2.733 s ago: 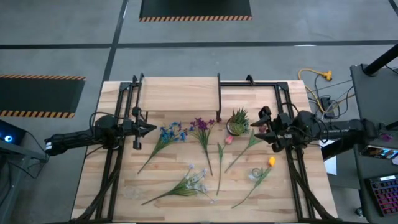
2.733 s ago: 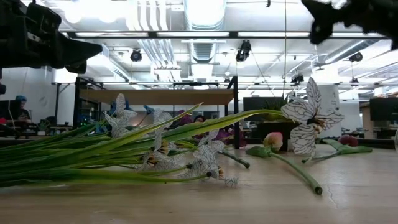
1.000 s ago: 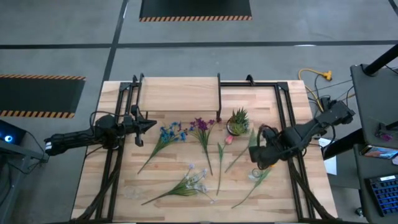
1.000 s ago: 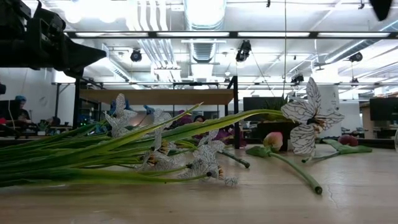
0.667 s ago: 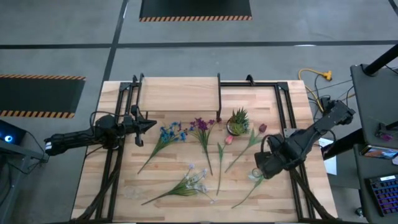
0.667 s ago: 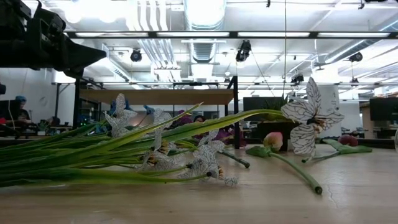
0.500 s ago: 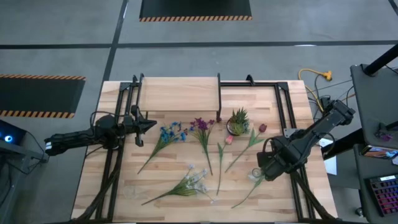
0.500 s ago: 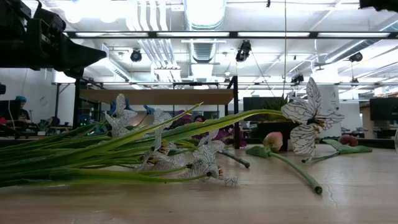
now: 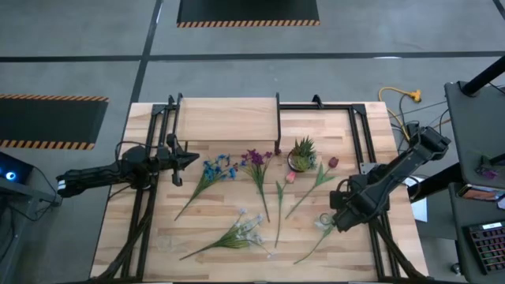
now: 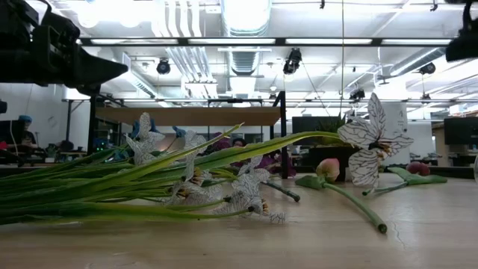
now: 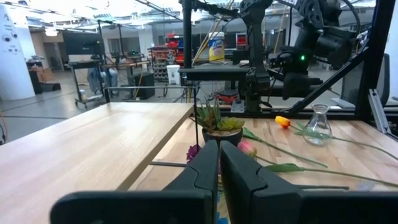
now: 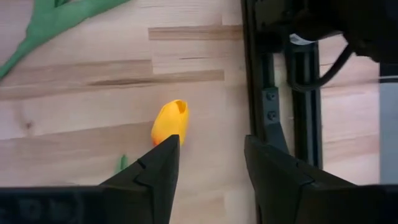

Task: Pick and place flowers into a vace then onto a shelf
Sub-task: Put the yellow tulip into the right transparent vase

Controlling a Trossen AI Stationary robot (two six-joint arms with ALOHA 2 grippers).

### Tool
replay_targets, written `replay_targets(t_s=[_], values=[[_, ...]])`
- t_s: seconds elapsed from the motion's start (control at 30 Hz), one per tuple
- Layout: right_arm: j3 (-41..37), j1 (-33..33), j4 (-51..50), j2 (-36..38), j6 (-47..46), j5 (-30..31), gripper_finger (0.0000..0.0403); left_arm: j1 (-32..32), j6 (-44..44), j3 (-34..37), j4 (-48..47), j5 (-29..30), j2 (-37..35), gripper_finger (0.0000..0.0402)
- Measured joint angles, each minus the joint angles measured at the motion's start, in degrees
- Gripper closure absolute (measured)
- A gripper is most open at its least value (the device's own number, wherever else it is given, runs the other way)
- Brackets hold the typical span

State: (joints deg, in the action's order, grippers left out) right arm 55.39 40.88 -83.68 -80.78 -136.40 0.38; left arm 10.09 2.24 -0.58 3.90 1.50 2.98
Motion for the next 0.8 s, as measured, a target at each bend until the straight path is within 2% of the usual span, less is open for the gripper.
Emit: replay_targets(t_s=[0.27, 0.5, 0.8], values=[[-5.46, 0.02, 9.57, -0.86, -0.11, 0.02, 0.0179, 0.0, 0.02, 0.0, -2.26, 0.0, 0.0, 0.0402], [-9.21, 0.02, 13.12, -1.19, -0.13, 0.16, 0.013, 0.0, 0.0, -0.07, -2.79, -0.18, 0.0, 0.0402], [-13.85, 0.02, 21.52, -1.19, 0.02, 1.3, 0.0101, 0.0, 0.0, -0.07, -2.77, -0.07, 0.0, 0.0402]])
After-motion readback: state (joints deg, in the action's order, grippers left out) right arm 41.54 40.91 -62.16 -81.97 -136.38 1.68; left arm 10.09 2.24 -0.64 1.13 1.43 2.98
